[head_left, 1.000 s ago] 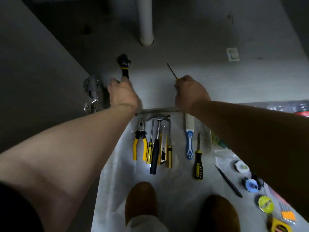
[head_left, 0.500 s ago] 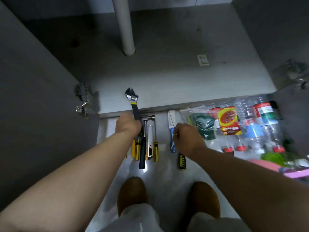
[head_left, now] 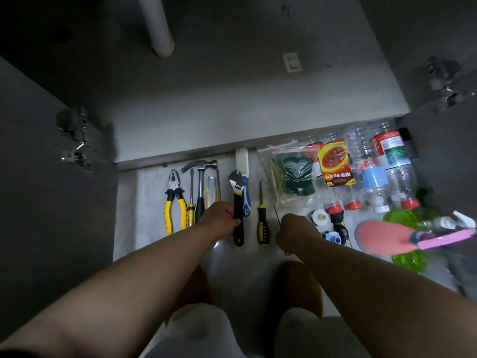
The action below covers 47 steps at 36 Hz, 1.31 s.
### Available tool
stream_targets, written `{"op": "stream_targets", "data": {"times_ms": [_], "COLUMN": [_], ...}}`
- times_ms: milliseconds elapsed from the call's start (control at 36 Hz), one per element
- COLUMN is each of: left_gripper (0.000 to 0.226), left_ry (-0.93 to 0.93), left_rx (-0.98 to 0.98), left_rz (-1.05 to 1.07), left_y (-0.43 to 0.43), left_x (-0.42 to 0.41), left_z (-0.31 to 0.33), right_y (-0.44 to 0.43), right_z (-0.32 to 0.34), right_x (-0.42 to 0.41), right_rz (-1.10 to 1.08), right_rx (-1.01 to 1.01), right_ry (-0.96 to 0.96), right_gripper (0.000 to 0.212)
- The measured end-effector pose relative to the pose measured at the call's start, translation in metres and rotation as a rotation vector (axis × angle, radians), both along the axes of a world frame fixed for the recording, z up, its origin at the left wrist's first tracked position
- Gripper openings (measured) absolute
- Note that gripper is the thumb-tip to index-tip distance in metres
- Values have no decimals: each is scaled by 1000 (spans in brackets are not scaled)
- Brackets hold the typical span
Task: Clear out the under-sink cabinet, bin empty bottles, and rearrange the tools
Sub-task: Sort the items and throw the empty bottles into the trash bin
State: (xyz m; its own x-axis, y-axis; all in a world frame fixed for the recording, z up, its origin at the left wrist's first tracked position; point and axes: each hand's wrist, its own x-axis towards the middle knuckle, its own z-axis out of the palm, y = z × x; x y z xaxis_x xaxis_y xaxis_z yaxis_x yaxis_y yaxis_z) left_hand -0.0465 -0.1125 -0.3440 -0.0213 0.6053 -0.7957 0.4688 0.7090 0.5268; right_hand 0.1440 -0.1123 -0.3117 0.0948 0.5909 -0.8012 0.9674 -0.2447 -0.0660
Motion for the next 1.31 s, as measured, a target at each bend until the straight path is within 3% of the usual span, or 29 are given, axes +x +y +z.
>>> {"op": "stream_targets", "data": {"times_ms": [139,222,278,389,500,639,833,944,1056,1139,1306], "left_gripper": [11,25,21,8,25,29,33,40,25,24,29], "left_ry": [95,185,214,280,335,359,377,304,196,182,301], "left_rx": [32,95,104,93,50,25,48,99,190,288,483], "left_rz": [-67,-135,-141,-182,-215,-220,-400,-574,-729,-822,-1044], "left_y": [0,-1,-2,-5,-3,1,15,40,71,94,129], "left_x": [-4,-3,-2,-3,-7,-8,-5,2,20,43,97], "left_z": [-21,-20,-21,-22,-18,-13,10,51,105,139,173], "right_y": [6,7,7,8,14,20,40,72,99,106,103], "right_z": [-7,-11,-13,-12,-7,1,33,72,115,148,164], "right_x": [-7,-10,-11,-11,-8,-11,-17,-12,14,47,115], "right_rz": [-55,-63,-63,-46,6,80,211,237,249,264,211], "right_rx": [22,26,26,9,-96,-179,-320,-220,-3,110,123], "right_ry": [-2,-1,-5,3,44,61,175,230,241,141,-63], "right_gripper": [18,21,28,21,20,10,29,28,25,20,30]}}
